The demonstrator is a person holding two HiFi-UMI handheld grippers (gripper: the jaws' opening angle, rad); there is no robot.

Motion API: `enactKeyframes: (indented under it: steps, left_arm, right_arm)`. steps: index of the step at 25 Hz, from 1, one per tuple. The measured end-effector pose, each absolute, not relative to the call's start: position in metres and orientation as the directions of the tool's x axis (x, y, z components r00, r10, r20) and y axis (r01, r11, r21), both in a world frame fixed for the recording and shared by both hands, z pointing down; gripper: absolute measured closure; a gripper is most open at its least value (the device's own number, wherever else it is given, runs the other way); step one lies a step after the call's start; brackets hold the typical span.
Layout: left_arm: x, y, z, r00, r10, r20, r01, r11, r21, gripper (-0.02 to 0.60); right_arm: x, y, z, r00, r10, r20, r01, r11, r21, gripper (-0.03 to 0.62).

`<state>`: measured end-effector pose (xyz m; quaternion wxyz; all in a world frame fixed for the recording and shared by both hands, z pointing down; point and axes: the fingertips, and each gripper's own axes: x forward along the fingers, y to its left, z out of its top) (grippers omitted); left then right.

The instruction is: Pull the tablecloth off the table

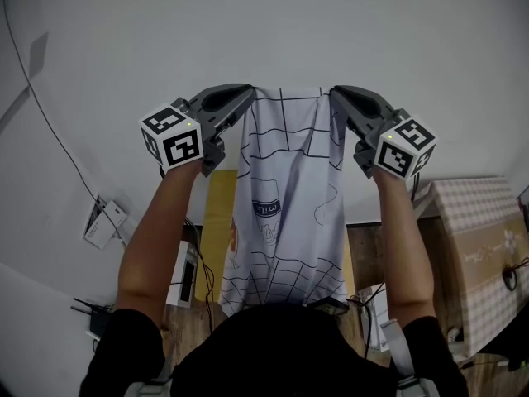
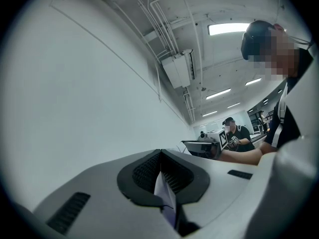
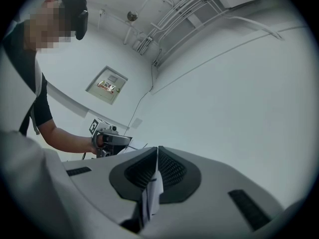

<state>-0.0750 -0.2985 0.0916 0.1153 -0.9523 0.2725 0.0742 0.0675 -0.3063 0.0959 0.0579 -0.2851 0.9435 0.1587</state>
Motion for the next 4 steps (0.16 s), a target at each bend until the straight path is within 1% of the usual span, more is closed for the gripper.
enactKeyframes:
  steps: [4]
  left_arm:
    - [-0.0752, -0.2955, 0.0886, 0.833, -0.503, -0.229, -0.544, -0.819, -0.181, 0.569]
  right_arm:
    - [0.0679, -0.3014, 0.0916, -0.846, -0.485, -0.224, -0.533, 0.794, 0.292, 0.572]
